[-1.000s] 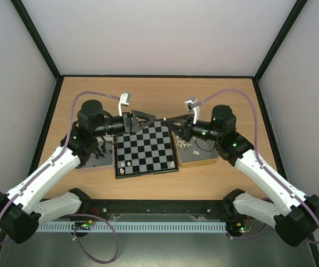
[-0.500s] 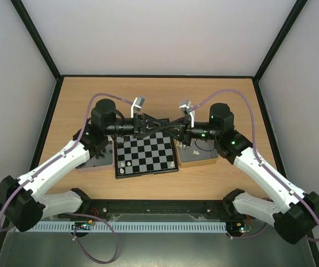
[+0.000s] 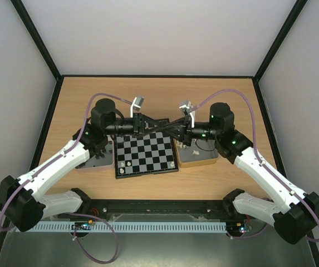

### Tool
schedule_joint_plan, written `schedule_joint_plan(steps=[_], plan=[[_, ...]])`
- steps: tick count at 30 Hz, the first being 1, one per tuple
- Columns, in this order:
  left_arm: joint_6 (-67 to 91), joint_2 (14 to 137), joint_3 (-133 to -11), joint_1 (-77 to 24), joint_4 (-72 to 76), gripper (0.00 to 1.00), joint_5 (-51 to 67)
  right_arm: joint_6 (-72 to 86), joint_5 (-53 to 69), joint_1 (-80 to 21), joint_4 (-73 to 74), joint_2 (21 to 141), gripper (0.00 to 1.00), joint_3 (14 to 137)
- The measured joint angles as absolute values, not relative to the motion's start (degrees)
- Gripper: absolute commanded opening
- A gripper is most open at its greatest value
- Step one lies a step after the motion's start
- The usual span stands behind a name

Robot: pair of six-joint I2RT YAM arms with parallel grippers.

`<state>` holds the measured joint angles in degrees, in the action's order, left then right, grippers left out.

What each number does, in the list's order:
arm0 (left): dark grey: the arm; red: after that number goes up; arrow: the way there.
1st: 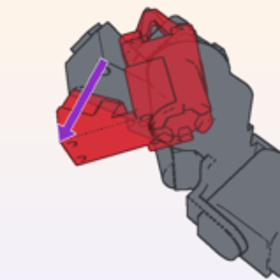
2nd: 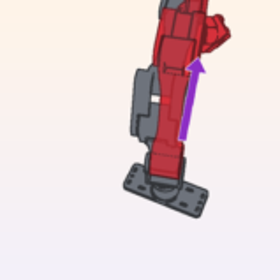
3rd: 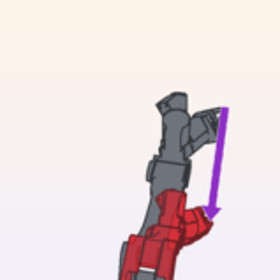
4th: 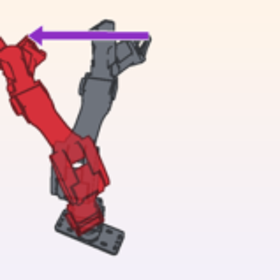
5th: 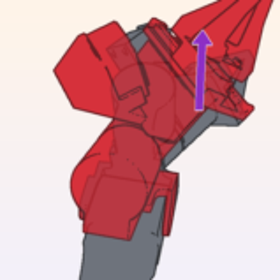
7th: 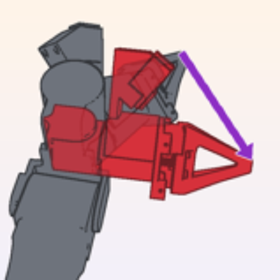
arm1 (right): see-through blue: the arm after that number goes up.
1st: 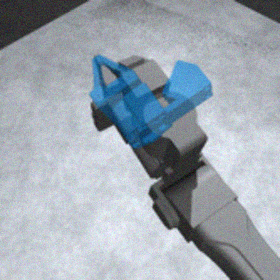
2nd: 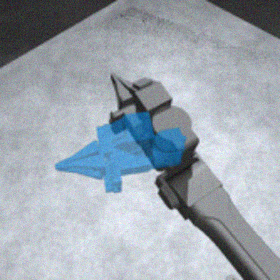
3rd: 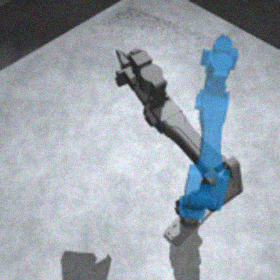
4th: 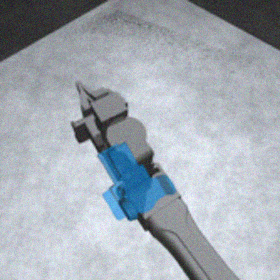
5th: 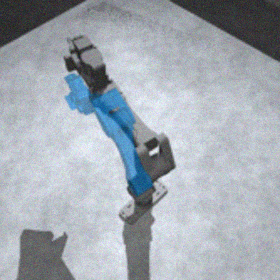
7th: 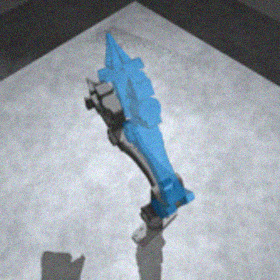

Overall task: Set up the chess pieces on the board
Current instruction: Place the chess piece on the chessboard.

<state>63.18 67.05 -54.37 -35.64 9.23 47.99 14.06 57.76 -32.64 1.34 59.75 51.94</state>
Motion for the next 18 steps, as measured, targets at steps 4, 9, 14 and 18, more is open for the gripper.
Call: schedule_joint_plan(steps=[4, 9, 14, 18], plan=[[63.0, 67.0, -54.3, -35.7, 9.3, 0.02, 47.9, 13.6, 57.6, -32.6, 1.7, 59.7, 0.3, 52.0], [61.1, 66.8, -54.3, -36.0, 8.9, 0.02, 46.1, 13.6, 56.3, -33.0, 3.0, 59.6, 0.59, 52.0], [54.1, 65.4, -54.5, -36.0, 1.2, 0.02, 38.2, 14.0, 52.4, -33.0, 3.8, 56.1, 0.71, 51.0], [47.8, 64.1, -54.6, -36.2, -5.1, 0.02, 29.3, 15.7, 47.2, -33.0, 3.7, 52.0, 0.72, 49.7]])
